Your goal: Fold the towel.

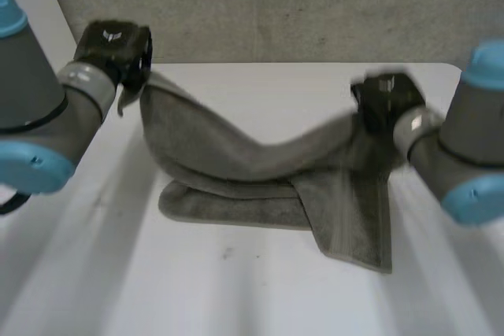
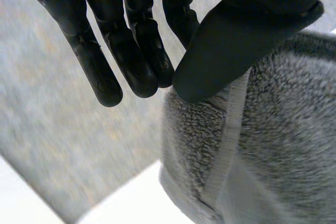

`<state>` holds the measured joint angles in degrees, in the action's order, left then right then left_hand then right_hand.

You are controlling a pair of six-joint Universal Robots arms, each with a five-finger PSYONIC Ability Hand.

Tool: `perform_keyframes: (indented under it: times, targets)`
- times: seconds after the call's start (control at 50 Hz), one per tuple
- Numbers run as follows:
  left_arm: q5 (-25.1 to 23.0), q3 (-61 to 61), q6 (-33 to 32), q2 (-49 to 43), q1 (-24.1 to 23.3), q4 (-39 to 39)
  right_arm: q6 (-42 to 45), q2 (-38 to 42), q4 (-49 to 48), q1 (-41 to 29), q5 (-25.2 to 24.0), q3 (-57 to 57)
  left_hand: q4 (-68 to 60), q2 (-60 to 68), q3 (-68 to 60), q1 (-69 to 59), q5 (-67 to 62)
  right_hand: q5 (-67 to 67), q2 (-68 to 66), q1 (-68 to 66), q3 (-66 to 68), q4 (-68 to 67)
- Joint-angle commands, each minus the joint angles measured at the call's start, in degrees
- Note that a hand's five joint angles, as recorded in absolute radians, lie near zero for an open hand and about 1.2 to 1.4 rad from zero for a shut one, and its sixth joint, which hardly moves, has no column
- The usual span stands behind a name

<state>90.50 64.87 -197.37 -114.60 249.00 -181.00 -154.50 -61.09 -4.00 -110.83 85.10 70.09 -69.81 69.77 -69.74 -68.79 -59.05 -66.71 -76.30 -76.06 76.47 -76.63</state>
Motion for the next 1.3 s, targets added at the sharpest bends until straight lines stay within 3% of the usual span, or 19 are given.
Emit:
perform_keyframes:
  times: [0.02,0.06,0.12,0.26,0.38,0.48,0.56,0.6,0.72,0.82,0.9,0.92,0.94,0.96,0.98,1.02,1.08,1.26,1.3]
  targets:
    - [-2.17,-23.69,-4.87,-7.12,0.08,-7.32,9.22,2.64,-11.82,-2.63,-0.38,-20.78,-10.19,10.23,-10.26,-11.21,-10.95,-3.29,-3.70,-3.94,3.53,-3.37]
    - [-2.17,-27.31,-4.43,-7.39,0.17,-10.04,10.10,2.99,-19.78,-2.90,-0.12,-25.94,-10.19,10.23,-10.26,-11.21,-10.95,-3.29,-3.70,-3.94,3.53,-3.37]
    - [-1.99,-30.32,-2.42,-7.40,1.31,-14.53,10.19,2.91,-21.57,-2.99,0.15,-27.02,-10.19,10.23,-10.26,-11.21,-10.95,-3.29,-3.70,-3.94,3.53,-3.37]
    - [-2.17,-26.11,2.43,-7.40,4.04,-13.32,10.19,2.91,-10.98,-2.90,0.15,-24.57,-10.19,10.23,-10.26,-11.21,-10.95,-3.29,-3.70,-3.94,3.53,-3.37]
    - [-3.04,-8.50,3.31,-6.52,7.29,-8.76,10.71,3.17,1.78,-2.37,-1.34,-16.76,-10.19,10.23,-10.26,-11.21,-10.95,-3.29,-3.70,-3.94,3.53,-3.37]
    - [-6.98,8.37,2.61,-4.50,7.82,-8.75,11.06,3.26,7.33,-2.28,-3.36,-7.54,-10.19,10.23,-10.26,-11.21,-10.95,-3.29,-3.70,-3.94,3.53,-3.37]
    - [-11.03,22.01,0.42,-3.27,7.99,-8.93,13.09,3.26,8.66,-2.19,-5.03,-0.30,-10.19,10.23,-10.26,-11.21,-10.95,-3.29,-3.70,-3.94,3.53,-3.37]
    - [-11.65,25.36,-0.99,-2.57,8.08,-8.93,16.15,3.00,8.49,-2.19,-5.82,6.78,-10.19,10.23,-10.26,-11.21,-10.95,-3.29,-3.70,-3.94,3.53,-3.37]
    - [-12.27,33.73,-5.21,1.29,9.05,-9.72,15.46,2.64,4.97,-1.49,-5.39,13.50,-10.19,10.23,-10.26,-11.21,-10.95,-3.29,-3.70,-3.94,3.53,-3.37]
    - [-12.19,36.20,-5.39,3.41,9.31,-12.70,9.66,2.38,-1.80,0.00,-4.77,18.15,-10.19,10.23,-10.26,-11.21,-10.95,-3.29,-3.70,-3.94,3.53,-3.37]
    - [-12.10,37.26,-5.39,4.20,10.10,-14.12,-0.06,2.29,-3.47,2.28,-3.98,19.73,-10.19,10.23,-10.26,-11.21,-10.95,-3.19,-3.59,-3.83,3.43,-3.27]
    - [-12.10,37.52,-5.39,4.81,10.54,-14.46,-3.32,2.20,-3.47,3.07,-3.54,20.00,-10.19,10.23,-10.26,-11.21,-10.95,7.64,7.24,7.00,-7.40,7.56]
    - [-12.19,37.61,-5.22,5.26,10.89,-14.47,-3.35,2.20,-3.47,3.08,-3.54,20.00,-10.19,10.23,-10.26,-11.21,-10.95,7.75,7.34,7.11,-7.51,7.67]
    - [-12.19,37.61,-5.22,5.26,10.90,-14.47,-5.44,2.12,-3.38,3.86,-3.19,20.26,-10.19,10.23,-10.26,-11.21,-10.95,18.24,17.84,17.60,-18.00,18.16]
    - [-12.19,37.61,-5.04,5.69,11.07,-14.47,-5.46,2.11,-3.38,3.87,-3.19,20.26,-10.19,10.23,-10.26,-11.21,-10.95,18.35,17.94,17.70,-18.11,18.27]
    - [-12.19,37.70,-4.96,5.87,11.25,-14.55,-7.30,2.29,-3.82,4.40,-2.75,21.05,-10.19,10.23,-10.26,-11.21,-10.95,31.92,31.52,31.28,-31.68,31.84]
    - [-12.19,37.61,-4.87,5.87,11.16,-14.64,-7.22,2.64,-4.26,4.40,-2.22,21.76,-10.19,10.23,-10.26,-11.21,-10.95,35.66,35.25,35.02,-35.42,35.58]
    - [-12.10,37.61,-4.60,5.87,11.16,-15.43,-7.04,2.82,-4.08,4.66,-0.82,22.55,-10.19,10.23,-10.26,-11.21,-10.95,37.69,37.29,37.05,-37.45,37.61]
    - [-12.19,37.61,-4.60,5.87,11.16,-15.52,-7.04,2.73,-4.00,5.27,-0.90,22.55,-10.19,10.23,-10.26,-11.21,-10.95,30.02,29.61,29.37,-29.78,29.94]
